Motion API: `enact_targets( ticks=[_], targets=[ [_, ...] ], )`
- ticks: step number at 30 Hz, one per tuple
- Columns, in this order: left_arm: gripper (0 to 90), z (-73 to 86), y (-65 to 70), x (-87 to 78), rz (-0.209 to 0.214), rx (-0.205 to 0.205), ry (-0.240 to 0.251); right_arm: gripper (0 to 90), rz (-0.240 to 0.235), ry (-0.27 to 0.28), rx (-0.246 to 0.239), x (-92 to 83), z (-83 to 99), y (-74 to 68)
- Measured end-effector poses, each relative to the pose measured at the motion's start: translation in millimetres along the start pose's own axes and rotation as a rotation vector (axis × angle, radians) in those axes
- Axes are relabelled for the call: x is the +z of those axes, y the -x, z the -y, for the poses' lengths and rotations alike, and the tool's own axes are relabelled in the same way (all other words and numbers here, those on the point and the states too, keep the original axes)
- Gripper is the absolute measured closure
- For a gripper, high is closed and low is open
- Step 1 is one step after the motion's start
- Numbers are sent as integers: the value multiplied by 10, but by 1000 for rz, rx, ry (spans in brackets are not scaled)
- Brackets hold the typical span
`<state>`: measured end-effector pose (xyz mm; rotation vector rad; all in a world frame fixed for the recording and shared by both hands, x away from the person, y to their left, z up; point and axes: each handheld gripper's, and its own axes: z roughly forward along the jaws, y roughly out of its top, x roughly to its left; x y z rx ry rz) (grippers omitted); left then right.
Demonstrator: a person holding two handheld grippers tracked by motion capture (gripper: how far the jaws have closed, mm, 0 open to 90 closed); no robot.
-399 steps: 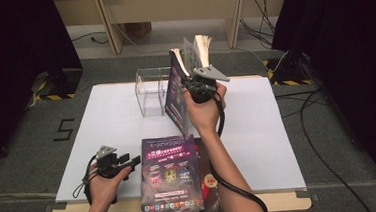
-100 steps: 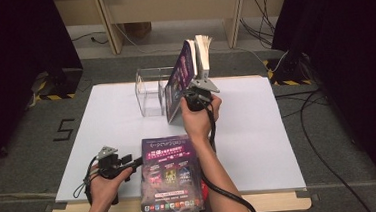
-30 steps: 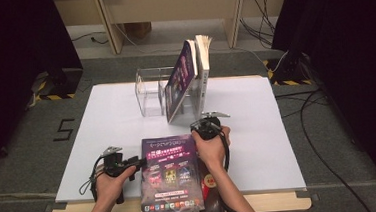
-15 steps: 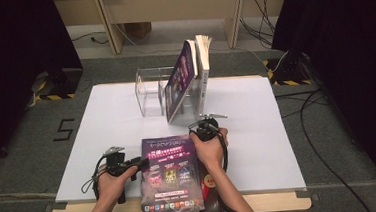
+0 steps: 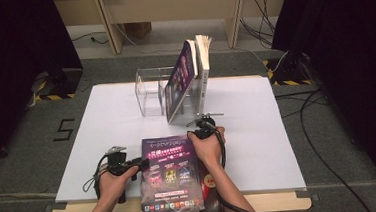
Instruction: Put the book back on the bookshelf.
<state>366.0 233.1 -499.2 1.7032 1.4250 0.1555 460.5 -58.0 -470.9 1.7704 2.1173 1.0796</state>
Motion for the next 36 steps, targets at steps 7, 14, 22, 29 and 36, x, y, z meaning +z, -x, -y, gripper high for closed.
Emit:
enact_targets(
  ticks=[7, 14, 22, 29, 36],
  targets=[
    [603, 1, 16, 4, -10, 18, 1, 635, -1, -18, 9, 85, 0, 16],
    [593, -12, 37, 21, -26, 49, 1, 626, -5, -30, 9, 136, -28, 13],
    [590, -27, 42, 31, -29, 52, -7, 605, -21, -39, 15, 159, -41, 21],
    [589, -39, 69, 50, -44, 81, -11, 587, -31, -44, 24, 167, -52, 35],
    [592, -34, 73, 49, -50, 98, -10, 581, -36, -44, 25, 166, -47, 42]
  ],
)
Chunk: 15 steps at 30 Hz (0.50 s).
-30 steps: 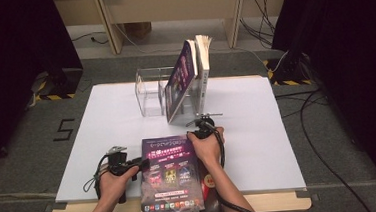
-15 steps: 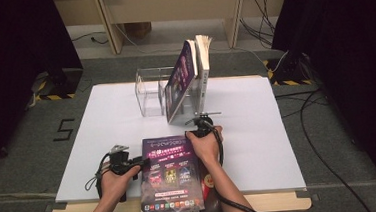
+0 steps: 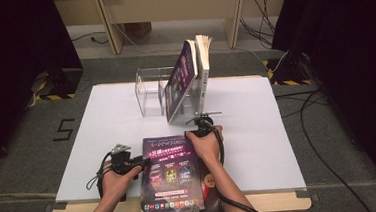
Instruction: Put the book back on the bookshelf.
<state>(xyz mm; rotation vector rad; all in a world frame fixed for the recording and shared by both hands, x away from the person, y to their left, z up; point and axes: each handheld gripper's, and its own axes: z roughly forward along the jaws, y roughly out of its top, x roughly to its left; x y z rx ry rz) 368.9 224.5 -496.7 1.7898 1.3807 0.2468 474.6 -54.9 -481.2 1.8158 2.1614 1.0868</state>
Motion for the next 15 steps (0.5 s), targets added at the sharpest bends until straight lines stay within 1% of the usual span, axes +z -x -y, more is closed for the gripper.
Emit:
enact_targets(
  ticks=[3, 6, 8, 13, 15],
  targets=[
    [593, 0, 4, 2, -3, 4, 0, 589, -15, -1, 16, -1, -10, 27],
    [594, -4, 5, 3, -4, 5, -3, 582, -11, -6, 6, 6, -23, 20],
    [594, -4, 10, 4, -8, 9, -4, 582, -16, -5, 22, 10, -23, 18],
    [595, -1, 31, 8, -21, 20, -5, 589, -27, 2, 9, 12, -15, 39],
    [595, -2, 44, 9, -31, 28, -8, 604, -37, 3, 16, 6, -12, 58]
  ],
)
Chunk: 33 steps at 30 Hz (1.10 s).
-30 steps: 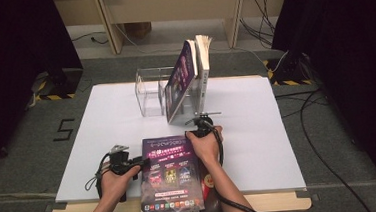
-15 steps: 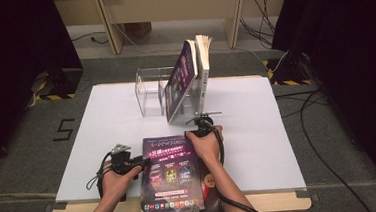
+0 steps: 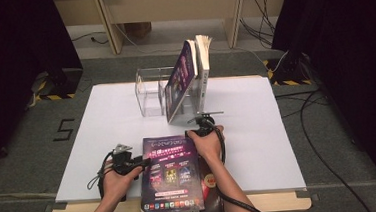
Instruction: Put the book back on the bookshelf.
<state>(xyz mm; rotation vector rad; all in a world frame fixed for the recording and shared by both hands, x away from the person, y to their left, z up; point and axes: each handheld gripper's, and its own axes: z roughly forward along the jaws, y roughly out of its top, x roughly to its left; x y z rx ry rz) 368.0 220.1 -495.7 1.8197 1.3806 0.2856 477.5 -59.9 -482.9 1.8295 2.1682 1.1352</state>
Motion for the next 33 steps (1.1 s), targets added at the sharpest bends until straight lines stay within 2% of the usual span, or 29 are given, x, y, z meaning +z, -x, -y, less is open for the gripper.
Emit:
enact_targets(
  ticks=[2, 6, 9, 13, 16, 25, 31, 33],
  targets=[
    [596, -7, 19, 2, -13, 11, -5, 614, -5, -5, 10, -15, -3, 5],
    [597, -17, 49, 4, -35, 28, -14, 632, -11, 17, 8, -85, -19, -15],
    [601, -11, 64, 6, -42, 29, -9, 645, -27, 24, 28, -142, -29, -22],
    [612, -3, 102, 5, -67, 51, -3, 645, -29, 27, 42, -179, -22, -23],
    [615, 0, 98, 2, -61, 45, -5, 644, -35, 31, 49, -206, -7, -19],
    [622, 3, 104, 0, -63, 43, -5, 618, -40, -11, 81, -212, 44, 13],
    [627, 4, 113, -2, -65, 47, -6, 608, -54, -30, 78, -245, 103, 51],
    [627, 3, 119, -2, -68, 52, -8, 608, -73, -40, 103, -243, 137, 68]
  ],
)
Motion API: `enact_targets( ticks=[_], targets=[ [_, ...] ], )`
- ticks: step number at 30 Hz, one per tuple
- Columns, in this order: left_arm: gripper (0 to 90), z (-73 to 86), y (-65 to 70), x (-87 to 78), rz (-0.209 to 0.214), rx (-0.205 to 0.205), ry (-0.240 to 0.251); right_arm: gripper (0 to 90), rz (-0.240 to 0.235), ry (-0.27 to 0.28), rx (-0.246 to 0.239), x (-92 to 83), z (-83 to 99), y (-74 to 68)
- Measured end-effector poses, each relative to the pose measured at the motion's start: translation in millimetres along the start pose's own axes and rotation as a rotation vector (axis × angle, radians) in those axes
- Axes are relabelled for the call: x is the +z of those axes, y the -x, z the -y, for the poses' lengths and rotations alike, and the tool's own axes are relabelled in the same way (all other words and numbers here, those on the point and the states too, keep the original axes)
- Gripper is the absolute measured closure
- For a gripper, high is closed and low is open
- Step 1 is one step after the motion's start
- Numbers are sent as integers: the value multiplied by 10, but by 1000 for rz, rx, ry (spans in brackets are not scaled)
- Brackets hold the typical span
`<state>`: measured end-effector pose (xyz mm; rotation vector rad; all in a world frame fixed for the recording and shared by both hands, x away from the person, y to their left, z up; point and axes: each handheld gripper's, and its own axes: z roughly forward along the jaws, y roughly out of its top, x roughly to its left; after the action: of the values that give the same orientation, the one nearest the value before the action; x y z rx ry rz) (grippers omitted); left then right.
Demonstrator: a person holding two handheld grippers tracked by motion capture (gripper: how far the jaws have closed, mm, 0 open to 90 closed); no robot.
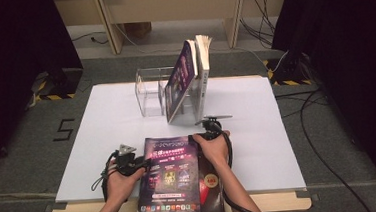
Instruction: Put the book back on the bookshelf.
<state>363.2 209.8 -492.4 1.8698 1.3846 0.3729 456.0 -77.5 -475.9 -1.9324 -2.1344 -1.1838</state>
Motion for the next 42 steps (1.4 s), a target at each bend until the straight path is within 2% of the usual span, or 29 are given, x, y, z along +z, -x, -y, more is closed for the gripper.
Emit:
enact_targets(
  ticks=[5, 8, 17, 24, 28, 32, 35, 37, 39, 42],
  targets=[
    [627, -1, 4, -1, -3, 3, -1, 608, -14, -1, 13, -5, 68, 3],
    [628, -2, 7, 0, -5, 5, -2, 603, -48, -29, 19, -17, 111, -9],
    [627, -5, 7, 1, -6, 2, -2, 616, -37, -39, 0, -34, 153, -49],
    [627, -3, 1, -5, -7, 4, -5, 676, -49, -59, -9, -65, 150, -57],
    [628, -1, 0, -9, -12, 2, -3, 755, -81, -71, 4, -98, 124, -61],
    [627, 1, -31, -18, 1, -8, -3, 820, -115, -75, 14, -127, 86, -89],
    [620, 18, -86, -38, 34, -43, 12, 836, -128, -66, 28, -147, 86, -109],
    [601, 32, -118, -65, 47, -62, 26, 846, -163, -43, 48, -176, 88, -106],
    [584, 44, -140, -121, 47, -67, 50, 847, -174, -28, 45, -200, 91, -125],
    [567, 50, -149, -218, 42, -47, 82, 849, -179, -1, 32, -242, 98, -183]
  ],
)
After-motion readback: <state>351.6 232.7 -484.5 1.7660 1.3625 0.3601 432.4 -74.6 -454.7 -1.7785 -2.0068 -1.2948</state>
